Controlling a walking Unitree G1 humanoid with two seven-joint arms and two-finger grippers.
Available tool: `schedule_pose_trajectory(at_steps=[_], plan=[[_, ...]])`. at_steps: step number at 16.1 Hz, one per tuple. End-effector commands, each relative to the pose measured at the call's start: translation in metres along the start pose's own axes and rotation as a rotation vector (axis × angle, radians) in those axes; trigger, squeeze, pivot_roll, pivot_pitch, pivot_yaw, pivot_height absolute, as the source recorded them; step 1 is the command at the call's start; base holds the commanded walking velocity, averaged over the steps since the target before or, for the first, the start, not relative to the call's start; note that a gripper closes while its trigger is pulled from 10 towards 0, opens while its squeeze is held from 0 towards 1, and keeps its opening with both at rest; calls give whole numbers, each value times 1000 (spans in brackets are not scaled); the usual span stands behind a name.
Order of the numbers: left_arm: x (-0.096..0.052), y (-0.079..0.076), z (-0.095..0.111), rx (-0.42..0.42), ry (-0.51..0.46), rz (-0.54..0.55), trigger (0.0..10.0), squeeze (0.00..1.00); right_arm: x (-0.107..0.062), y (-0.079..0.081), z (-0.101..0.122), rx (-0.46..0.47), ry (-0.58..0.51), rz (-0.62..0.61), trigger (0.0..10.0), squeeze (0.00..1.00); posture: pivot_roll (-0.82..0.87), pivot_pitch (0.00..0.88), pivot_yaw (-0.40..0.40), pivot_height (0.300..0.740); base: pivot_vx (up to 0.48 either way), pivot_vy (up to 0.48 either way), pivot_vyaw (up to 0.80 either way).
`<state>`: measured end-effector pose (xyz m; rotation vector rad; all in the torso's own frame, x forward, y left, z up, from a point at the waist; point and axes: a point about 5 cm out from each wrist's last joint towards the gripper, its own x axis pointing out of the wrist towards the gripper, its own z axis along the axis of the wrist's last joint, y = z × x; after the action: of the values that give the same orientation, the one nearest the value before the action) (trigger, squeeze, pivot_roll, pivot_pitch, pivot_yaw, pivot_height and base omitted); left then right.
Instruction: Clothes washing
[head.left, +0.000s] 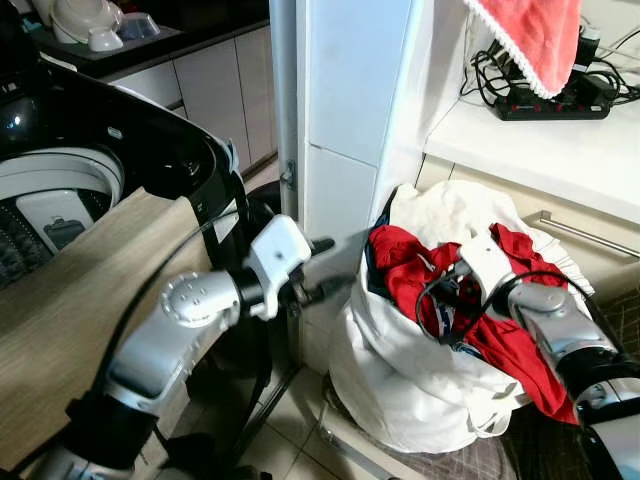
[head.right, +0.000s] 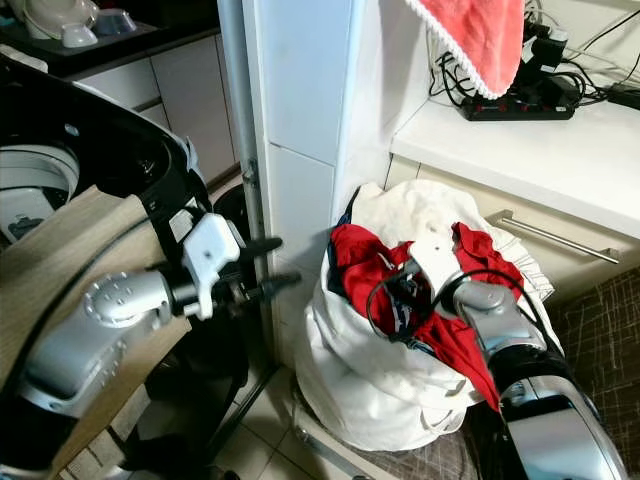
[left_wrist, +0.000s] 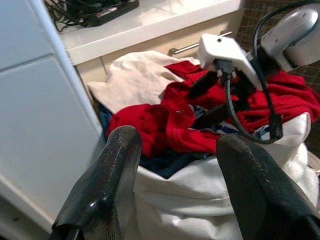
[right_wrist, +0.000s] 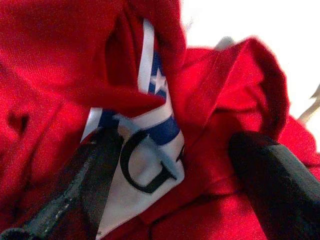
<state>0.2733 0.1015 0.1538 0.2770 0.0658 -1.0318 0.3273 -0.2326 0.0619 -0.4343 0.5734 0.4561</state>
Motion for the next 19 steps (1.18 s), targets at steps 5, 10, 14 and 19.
schedule_pose_trajectory(at_steps=[5,10,14,19], plan=[[0,-8,-8,-17,0,-21,10000,0,3,-1,-12,11,46,-54,0,0,-54,0,11,740,0,0,0],[1,-6,-12,-4,30,-22,10000,0,3,-2,-12,15,37,-47,0,0,-55,0,14,740,0,0,0],[1,-5,-12,3,34,-19,10000,0,3,-3,-5,23,-9,-14,0,0,-58,0,15,740,0,0,0],[0,-3,-13,15,42,-24,10000,0,1,-6,1,53,-54,18,0,0,-60,0,17,740,0,0,0]])
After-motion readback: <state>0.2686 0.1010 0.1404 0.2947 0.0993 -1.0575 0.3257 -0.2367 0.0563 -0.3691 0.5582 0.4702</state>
